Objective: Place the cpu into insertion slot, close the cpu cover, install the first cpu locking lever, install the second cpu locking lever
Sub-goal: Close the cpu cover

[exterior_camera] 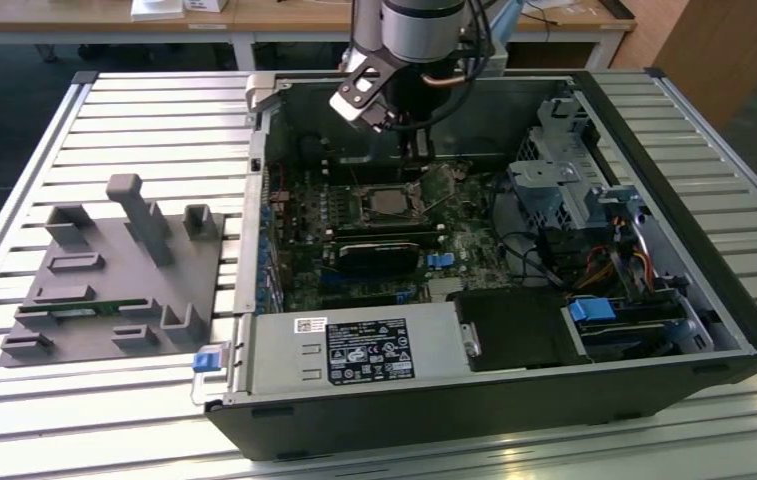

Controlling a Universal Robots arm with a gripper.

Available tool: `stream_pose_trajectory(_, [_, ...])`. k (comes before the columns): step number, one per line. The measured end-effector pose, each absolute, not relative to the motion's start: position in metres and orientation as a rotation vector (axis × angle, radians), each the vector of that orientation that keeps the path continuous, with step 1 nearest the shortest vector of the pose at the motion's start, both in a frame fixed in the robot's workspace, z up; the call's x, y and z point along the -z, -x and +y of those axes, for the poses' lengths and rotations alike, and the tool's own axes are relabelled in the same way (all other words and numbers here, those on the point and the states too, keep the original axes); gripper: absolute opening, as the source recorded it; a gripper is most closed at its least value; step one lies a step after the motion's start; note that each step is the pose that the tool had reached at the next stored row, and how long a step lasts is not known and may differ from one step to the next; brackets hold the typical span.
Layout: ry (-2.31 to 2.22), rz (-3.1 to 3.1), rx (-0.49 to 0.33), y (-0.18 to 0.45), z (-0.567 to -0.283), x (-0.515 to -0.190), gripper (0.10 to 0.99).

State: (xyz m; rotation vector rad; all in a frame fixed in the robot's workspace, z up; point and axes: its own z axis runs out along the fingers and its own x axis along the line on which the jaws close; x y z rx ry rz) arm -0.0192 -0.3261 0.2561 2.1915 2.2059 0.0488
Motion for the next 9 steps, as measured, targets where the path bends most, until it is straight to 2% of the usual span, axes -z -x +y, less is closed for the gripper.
stream_pose_trajectory(9, [-2.191, 2.206, -0.049, -0.002, -0.326, -0.256, 0.106])
